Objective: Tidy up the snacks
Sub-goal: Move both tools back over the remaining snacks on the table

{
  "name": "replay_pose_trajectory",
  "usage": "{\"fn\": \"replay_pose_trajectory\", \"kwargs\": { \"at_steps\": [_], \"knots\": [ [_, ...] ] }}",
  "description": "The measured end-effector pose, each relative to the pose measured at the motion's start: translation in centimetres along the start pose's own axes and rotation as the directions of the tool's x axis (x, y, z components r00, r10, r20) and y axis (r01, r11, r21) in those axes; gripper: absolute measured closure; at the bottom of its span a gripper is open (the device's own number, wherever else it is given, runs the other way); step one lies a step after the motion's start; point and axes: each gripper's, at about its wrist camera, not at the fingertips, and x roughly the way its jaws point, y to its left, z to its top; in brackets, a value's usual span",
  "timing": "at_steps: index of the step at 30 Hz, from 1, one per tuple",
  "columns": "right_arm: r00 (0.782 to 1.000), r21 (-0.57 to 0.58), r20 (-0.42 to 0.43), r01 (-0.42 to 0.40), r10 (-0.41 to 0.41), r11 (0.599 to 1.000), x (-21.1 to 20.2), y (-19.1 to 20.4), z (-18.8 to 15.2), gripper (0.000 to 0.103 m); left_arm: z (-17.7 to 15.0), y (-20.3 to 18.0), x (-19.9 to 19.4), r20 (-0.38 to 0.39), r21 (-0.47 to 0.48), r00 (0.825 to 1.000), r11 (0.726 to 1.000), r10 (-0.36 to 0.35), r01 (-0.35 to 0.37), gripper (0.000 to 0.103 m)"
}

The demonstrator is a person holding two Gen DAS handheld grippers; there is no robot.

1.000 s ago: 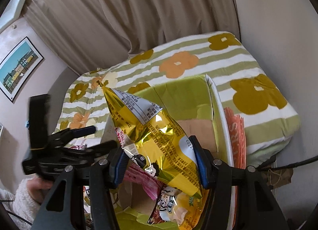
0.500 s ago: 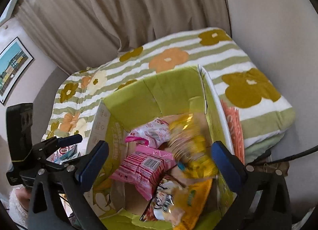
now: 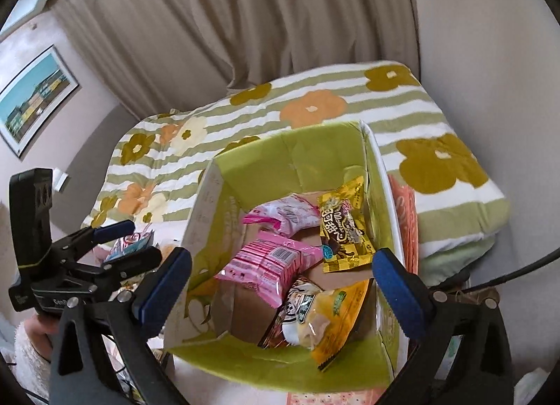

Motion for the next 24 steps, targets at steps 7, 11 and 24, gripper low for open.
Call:
{"fn": "replay_pose_trajectory", "kwargs": {
  "at_steps": [7,11,24],
  "knots": [
    [0.997,-0.123,0.012,-0.071,0.073,0.990,-1.7,3.4,-0.7,0.000,-3.4,3.2,-5.7,0.033,-0.104,0.994,0.989,0.107,-0.103,0.004],
    [0.992,-0.164,0.005,-0.123,0.125,0.979,-1.8,6.0,-1.3,0.000,-6.1,6.1,-9.3,0.033,-0.169,0.982,0.970,0.186,-0.178,0.004],
    [0.988,-0.159,-0.015,-0.157,0.157,0.975,0.4,14.9,-5.3,0.000,-13.9,17.5,-14.3,0.003,-0.309,0.971,0.923,0.241,-0.228,0.004]
  ]
}}
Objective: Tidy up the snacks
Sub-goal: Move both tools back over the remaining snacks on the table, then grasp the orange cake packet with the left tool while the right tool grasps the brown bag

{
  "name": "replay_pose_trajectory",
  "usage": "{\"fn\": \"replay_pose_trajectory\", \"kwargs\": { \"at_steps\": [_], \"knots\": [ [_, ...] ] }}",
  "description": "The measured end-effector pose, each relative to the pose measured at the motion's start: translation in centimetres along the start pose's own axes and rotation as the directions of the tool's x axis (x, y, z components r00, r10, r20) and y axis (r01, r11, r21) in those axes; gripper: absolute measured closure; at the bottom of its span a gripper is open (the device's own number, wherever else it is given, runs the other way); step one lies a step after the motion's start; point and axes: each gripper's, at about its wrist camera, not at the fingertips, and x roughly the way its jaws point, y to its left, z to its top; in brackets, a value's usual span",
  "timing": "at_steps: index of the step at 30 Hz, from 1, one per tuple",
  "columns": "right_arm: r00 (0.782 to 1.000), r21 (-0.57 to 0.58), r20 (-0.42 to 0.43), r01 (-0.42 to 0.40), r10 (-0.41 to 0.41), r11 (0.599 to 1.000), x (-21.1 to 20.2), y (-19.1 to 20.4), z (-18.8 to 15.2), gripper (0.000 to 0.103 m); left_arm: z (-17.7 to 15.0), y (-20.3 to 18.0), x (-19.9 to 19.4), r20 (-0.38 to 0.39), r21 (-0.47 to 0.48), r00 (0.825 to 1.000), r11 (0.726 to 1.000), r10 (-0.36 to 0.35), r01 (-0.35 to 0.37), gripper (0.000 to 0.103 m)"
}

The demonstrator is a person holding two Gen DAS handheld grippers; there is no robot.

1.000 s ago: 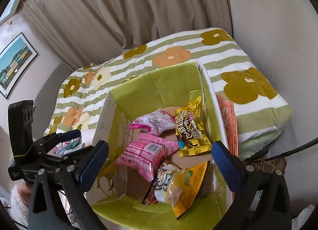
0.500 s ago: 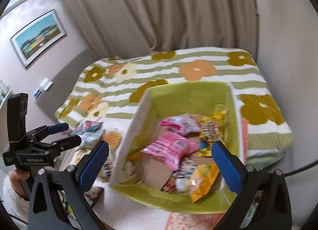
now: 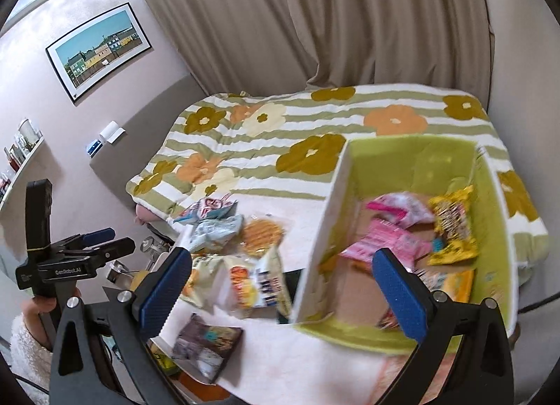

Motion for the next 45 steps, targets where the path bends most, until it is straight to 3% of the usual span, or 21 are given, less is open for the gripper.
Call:
{"fn": "replay_pose_trajectory", "kwargs": {
  "at_steps": [8,15,20,28,34,42,45],
  "knots": [
    [0.994,0.110,-0.055,0.100,-0.094,0.989,3.7,4.2,-3.0,0.000,-1.4,5.5,4.0,-0.123,0.017,0.988,0.995,-0.092,0.095,0.004],
    [0.982,0.208,-0.119,0.167,-0.145,0.964,7.1,6.8,-6.2,0.000,-2.2,7.1,8.9,-0.233,0.061,0.954,0.976,-0.188,0.207,0.004],
    [0.975,0.286,-0.197,0.161,-0.107,0.944,9.9,7.6,-9.3,0.000,-2.7,7.1,12.0,-0.300,0.081,0.926,0.961,-0.229,0.264,0.004],
    [0.953,0.343,-0.300,0.141,-0.034,0.929,12.6,7.7,-13.3,0.000,-3.8,7.4,16.7,-0.376,0.057,0.894,0.957,-0.243,0.285,0.004],
    [0.936,0.388,-0.350,0.102,0.044,0.916,14.3,7.6,-15.8,0.000,-4.6,7.3,18.8,-0.398,0.067,0.891,0.962,-0.219,0.266,0.004],
    [0.926,0.471,-0.355,0.057,0.130,0.880,15.1,6.4,-17.3,0.000,-5.0,6.6,20.2,-0.402,0.065,0.890,0.963,-0.216,0.263,0.006],
    [0.924,0.481,-0.355,0.047,0.146,0.875,15.2,6.2,-17.6,0.000,-5.0,6.1,20.7,-0.405,0.064,0.889,0.964,-0.212,0.260,0.023]
  ]
}}
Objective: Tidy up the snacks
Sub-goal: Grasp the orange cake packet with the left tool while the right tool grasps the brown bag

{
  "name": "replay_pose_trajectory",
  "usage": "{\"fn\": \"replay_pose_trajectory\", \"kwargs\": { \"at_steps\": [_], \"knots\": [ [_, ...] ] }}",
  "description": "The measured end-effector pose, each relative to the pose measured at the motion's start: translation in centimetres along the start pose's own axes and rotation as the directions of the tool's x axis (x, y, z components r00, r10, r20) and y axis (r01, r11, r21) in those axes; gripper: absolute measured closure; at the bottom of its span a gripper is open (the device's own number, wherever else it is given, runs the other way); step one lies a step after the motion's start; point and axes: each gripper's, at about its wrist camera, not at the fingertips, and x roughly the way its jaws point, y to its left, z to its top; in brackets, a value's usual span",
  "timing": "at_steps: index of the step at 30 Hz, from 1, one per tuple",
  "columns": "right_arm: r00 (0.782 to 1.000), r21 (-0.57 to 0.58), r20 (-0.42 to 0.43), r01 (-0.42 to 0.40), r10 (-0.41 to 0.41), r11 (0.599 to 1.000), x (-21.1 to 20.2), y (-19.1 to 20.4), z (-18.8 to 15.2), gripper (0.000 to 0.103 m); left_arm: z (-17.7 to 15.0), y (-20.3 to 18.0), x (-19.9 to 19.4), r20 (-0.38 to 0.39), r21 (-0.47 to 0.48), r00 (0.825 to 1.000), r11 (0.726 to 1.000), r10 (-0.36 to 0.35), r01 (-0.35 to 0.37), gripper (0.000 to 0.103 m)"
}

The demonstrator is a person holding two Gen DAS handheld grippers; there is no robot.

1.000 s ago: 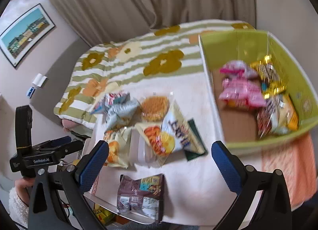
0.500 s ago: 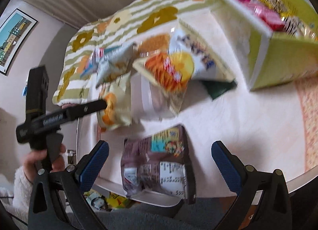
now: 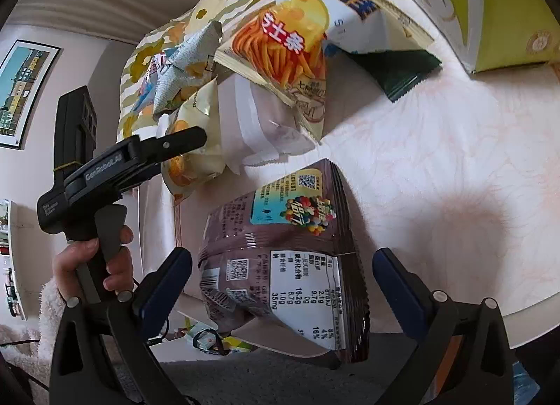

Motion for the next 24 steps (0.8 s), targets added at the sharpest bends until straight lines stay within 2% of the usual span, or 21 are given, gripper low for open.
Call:
{"fn": "replay_pose_trajectory", "kwargs": {
  "at_steps": [4,7,14,20,24],
  "knots": [
    [1.000,-0.007,-0.017,-0.022,0.022,1.000,0.5,-0.1,0.0,0.000,0.1,0.0,0.3,-0.007,0.000,1.000,1.000,-0.013,0.013,0.035],
    [0.999,-0.016,-0.028,-0.032,0.031,0.999,1.0,0.1,-0.3,0.000,0.3,-0.3,0.3,-0.003,0.010,1.000,1.000,0.005,-0.005,0.039],
    [0.998,-0.031,-0.042,-0.041,0.040,0.999,1.6,-0.1,-0.9,0.000,0.2,-0.2,0.2,0.009,-0.015,1.000,1.000,0.009,-0.009,0.042],
    [0.998,-0.036,-0.052,-0.047,0.045,0.998,2.7,0.2,0.1,0.000,-0.8,0.4,-1.2,0.030,-0.029,0.999,0.999,0.031,-0.030,0.042],
    [0.997,-0.043,-0.062,-0.058,0.055,0.997,3.2,0.4,0.6,0.004,-1.3,0.6,-1.7,0.038,-0.042,0.998,0.998,0.045,-0.043,0.042]
  ]
}}
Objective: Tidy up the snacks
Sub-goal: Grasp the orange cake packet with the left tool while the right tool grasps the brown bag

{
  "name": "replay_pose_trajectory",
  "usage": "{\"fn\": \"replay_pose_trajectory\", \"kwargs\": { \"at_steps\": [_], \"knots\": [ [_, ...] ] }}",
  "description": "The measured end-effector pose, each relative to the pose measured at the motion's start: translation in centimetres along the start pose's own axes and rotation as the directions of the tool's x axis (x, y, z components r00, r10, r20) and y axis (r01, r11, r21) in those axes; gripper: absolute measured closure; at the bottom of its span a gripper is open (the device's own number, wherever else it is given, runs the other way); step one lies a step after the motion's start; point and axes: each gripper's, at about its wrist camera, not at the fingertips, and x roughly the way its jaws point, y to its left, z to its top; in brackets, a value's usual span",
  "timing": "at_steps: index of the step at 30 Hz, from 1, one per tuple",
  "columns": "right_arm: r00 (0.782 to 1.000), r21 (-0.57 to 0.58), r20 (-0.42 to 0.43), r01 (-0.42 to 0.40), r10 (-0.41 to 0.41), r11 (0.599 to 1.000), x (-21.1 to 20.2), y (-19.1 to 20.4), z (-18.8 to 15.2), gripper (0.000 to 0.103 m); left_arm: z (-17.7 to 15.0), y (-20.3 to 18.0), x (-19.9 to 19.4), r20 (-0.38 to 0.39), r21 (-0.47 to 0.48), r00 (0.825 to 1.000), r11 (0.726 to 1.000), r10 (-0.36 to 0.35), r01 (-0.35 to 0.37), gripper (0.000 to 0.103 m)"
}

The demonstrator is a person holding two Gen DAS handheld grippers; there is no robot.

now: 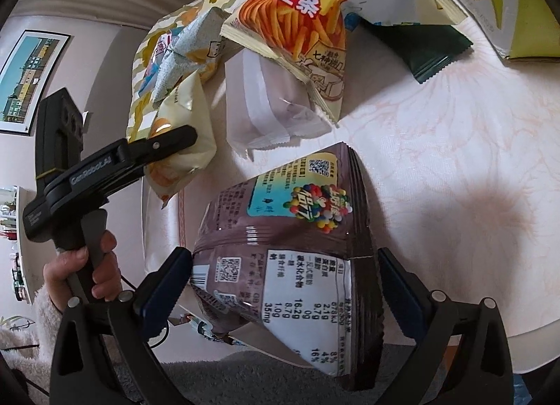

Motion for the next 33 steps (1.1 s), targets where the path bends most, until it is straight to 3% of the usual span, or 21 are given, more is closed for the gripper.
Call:
{"fn": "replay_pose_trajectory", "kwargs": {
  "at_steps": [6,15,22,33],
  "knots": [
    [0.999,-0.035,-0.016,-0.032,0.032,0.999,0.5,0.9,0.4,0.022,-1.3,1.0,-0.9,0.003,-0.026,1.000,1.000,0.005,-0.005,0.042],
    [1.000,-0.090,-0.001,-0.022,0.022,0.996,0.1,2.3,1.0,0.038,-4.1,2.6,-3.5,0.012,-0.060,1.000,0.998,0.008,-0.007,0.042],
    [0.999,-0.118,0.037,-0.033,0.037,0.993,-1.2,4.0,1.3,0.039,-4.7,2.8,-6.1,0.054,-0.064,0.999,0.998,0.005,-0.001,0.042],
    [0.981,-0.168,0.188,-0.023,0.055,0.986,-7.0,6.8,2.4,0.039,-3.1,1.1,-12.3,0.165,-0.014,0.986,1.000,-0.024,0.027,0.042]
  ]
}}
